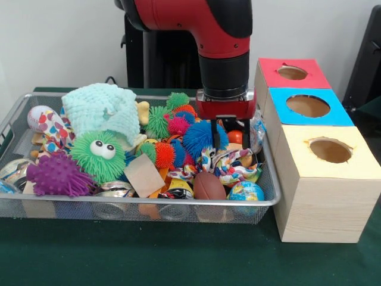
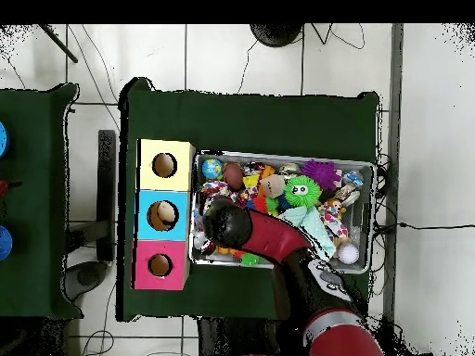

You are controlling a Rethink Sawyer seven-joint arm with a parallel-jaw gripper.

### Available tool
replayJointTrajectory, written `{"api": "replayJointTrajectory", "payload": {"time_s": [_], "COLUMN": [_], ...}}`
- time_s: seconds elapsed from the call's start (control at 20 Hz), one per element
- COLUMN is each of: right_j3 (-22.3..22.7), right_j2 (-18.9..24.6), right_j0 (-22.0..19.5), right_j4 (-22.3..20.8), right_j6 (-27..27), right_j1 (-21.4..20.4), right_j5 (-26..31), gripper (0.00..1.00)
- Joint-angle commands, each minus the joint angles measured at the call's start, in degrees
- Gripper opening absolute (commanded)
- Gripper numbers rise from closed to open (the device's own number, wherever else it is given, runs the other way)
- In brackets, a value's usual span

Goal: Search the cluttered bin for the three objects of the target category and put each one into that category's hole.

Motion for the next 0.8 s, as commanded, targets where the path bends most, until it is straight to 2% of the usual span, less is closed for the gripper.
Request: {"api": "replayJointTrajectory", "payload": {"time_s": [0.05, 0.8], "right_j3": [3.7, 5.1], "right_j2": [8.0, 12.9], "right_j0": [-2.5, -4.7], "right_j4": [2.3, 0.9], "right_j6": [12.3, 13.1], "right_j1": [3.0, 4.7], "right_j5": [-3.5, -9.3], "gripper": [1.0, 1.0]}}
